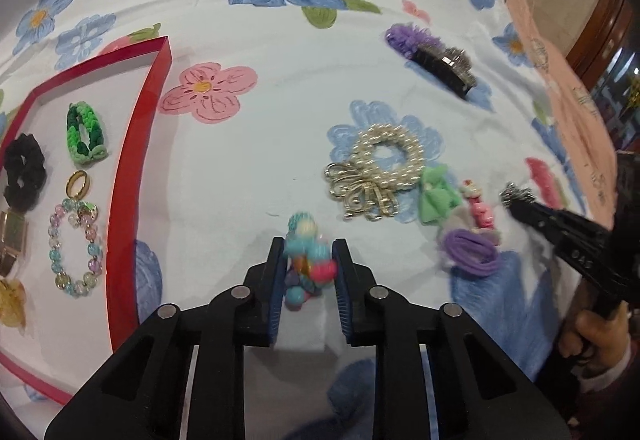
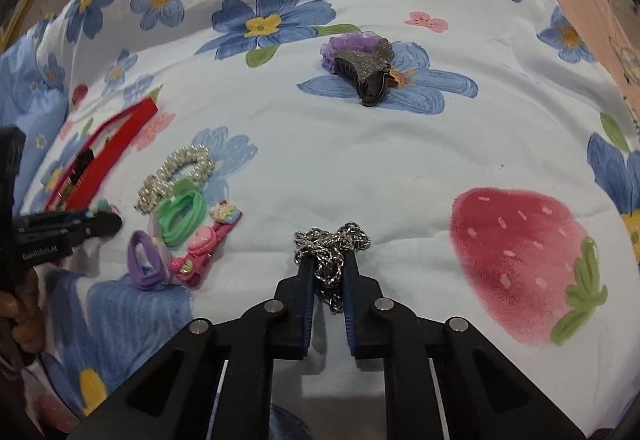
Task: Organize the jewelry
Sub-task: 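Grasp the pastel bead bracelet with the left tool while the right tool grasps the silver chain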
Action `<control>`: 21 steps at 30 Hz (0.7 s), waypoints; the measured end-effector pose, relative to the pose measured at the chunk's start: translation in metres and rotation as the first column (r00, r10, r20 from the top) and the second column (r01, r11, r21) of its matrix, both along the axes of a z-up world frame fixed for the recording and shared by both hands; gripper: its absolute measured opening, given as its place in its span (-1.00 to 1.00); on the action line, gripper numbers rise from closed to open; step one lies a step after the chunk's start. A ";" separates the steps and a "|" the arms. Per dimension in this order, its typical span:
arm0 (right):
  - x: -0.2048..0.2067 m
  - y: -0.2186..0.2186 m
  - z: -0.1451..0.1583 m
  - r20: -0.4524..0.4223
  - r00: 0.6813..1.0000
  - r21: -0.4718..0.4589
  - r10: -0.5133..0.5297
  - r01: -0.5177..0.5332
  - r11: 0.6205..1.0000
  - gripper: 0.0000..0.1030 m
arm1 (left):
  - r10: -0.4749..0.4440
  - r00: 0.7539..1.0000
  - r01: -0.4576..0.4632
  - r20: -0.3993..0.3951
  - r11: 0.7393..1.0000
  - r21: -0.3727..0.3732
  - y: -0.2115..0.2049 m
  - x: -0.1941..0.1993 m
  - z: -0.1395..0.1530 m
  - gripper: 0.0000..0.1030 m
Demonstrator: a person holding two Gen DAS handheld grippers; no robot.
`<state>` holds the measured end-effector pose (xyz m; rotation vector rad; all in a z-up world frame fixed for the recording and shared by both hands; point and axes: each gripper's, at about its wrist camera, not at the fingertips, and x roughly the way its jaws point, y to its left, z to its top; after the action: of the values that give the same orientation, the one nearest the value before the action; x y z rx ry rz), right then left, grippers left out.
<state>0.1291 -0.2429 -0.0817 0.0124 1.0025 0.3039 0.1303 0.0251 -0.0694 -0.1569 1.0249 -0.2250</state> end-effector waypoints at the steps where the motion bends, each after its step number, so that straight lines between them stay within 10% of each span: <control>1: 0.000 0.000 0.001 -0.002 1.000 0.013 -0.002 0.003 1.000 -0.78 | 0.000 1.000 0.000 0.006 1.000 -0.013 0.001 -0.002 0.003 -0.95; 17: -0.016 0.023 0.056 0.094 0.994 0.127 0.058 -0.070 0.989 -0.81 | 0.035 0.999 -0.032 0.041 0.997 -0.063 0.019 -0.027 0.027 -0.97; 21: -0.020 0.028 0.059 0.086 0.994 0.162 0.074 -0.087 0.983 -0.80 | 0.020 0.999 -0.020 0.025 1.000 0.002 0.011 -0.021 0.021 -0.32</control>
<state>0.1094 -0.2150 -0.0225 0.1097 0.8977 0.4579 0.1090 0.0361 -0.0479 -0.1616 0.9983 -0.2068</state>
